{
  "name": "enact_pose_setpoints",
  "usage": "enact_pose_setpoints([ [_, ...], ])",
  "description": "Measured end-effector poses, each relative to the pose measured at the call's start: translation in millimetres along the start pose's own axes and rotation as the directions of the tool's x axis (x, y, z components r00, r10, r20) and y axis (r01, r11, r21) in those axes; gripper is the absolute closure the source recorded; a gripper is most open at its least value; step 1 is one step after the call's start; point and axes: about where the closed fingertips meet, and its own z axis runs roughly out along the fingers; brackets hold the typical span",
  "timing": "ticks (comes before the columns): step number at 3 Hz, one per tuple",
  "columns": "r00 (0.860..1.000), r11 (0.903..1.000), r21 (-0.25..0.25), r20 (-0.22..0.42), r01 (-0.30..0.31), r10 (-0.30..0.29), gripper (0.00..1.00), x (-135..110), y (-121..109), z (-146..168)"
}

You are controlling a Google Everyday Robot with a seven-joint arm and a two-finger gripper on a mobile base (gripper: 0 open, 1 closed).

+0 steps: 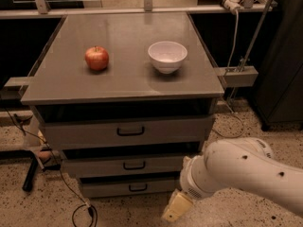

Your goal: Open bottom drawer

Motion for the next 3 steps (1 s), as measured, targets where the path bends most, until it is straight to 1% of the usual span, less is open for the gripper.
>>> enact_pose_setpoints([
  [1, 0.997, 0.9976, -0.009, 0.040, -0.068, 0.069, 0.00, 5.9, -16.2, 44.2],
  [2, 0.997, 0.9976, -0.010, 0.039, -0.069, 0.069, 0.00, 5.9, -16.0, 45.0],
  [3, 0.994, 0.9954, -0.017, 0.049, -0.095, 0.095, 0.00, 19.0, -15.0, 80.8],
])
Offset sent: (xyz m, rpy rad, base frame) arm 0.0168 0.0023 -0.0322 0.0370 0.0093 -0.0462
